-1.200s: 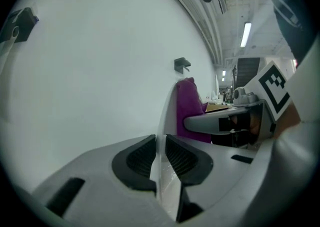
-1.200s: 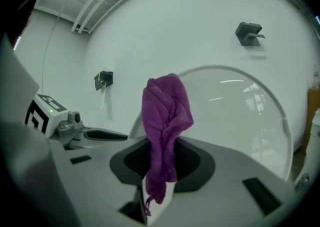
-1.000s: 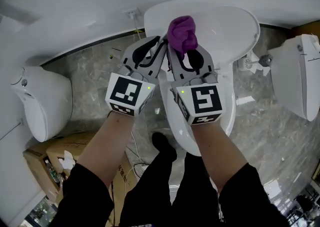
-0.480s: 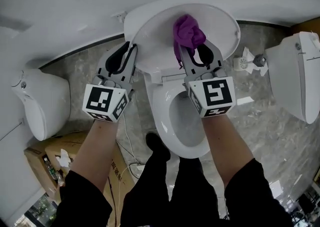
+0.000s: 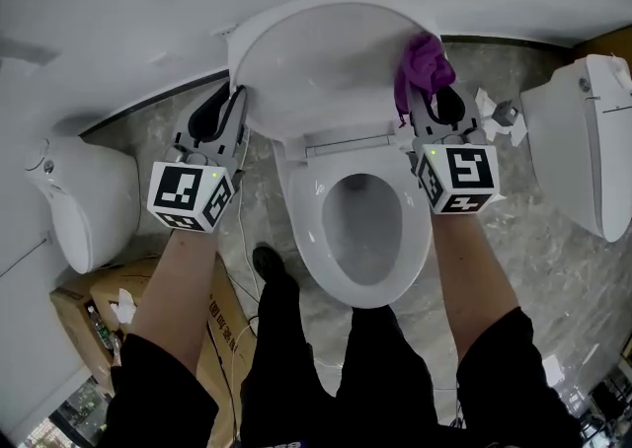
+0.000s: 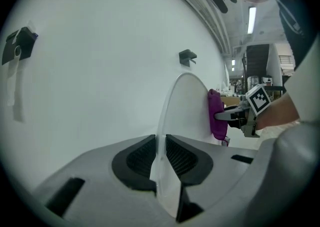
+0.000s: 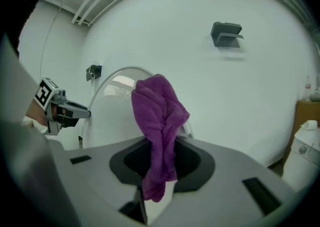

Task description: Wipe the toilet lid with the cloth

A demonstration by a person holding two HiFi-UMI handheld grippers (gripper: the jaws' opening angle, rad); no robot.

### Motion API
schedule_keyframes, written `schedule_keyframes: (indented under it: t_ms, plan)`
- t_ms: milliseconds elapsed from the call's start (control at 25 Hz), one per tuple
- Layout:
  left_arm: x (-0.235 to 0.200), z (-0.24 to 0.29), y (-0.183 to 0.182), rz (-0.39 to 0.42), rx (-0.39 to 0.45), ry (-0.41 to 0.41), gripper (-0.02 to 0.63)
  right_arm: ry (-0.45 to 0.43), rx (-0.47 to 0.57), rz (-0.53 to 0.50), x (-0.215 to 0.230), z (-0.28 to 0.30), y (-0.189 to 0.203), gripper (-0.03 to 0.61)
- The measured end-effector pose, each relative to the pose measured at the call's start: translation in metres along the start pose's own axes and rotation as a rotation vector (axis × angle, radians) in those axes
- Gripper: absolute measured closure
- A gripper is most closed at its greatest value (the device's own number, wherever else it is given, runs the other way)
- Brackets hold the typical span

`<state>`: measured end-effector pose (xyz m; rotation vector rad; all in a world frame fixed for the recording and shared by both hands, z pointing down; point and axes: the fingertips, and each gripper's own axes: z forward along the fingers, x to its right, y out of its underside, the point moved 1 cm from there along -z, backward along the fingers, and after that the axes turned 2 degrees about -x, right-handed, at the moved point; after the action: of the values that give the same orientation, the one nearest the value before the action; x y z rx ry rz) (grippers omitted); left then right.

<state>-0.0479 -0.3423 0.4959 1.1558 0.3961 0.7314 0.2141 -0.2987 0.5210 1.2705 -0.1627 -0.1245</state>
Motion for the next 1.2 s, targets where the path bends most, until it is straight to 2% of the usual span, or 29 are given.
schedule_keyframes:
  t_ms: [400, 840, 1040, 1200]
  plan:
    - [0.000, 0.001, -0.006, 0.006, 0.105, 0.106, 0.541, 0.137, 0.054, 0.050, -0.032, 0.014, 0.009, 0.482]
    - [0.005, 0.002, -0.009, 0.039, 0.136, 0.263, 0.540, 0.086, 0.084, 0.111, -0.142, 0.047, 0.018, 0.482]
    - [0.006, 0.000, -0.009, 0.054, 0.149, 0.295, 0.540, 0.032, 0.092, 0.135, -0.179, 0.055, 0.021, 0.481]
    - [0.007, -0.001, -0.010, 0.064, 0.149, 0.308, 0.540, -0.046, 0.104, 0.130, -0.213, 0.061, 0.020, 0.482]
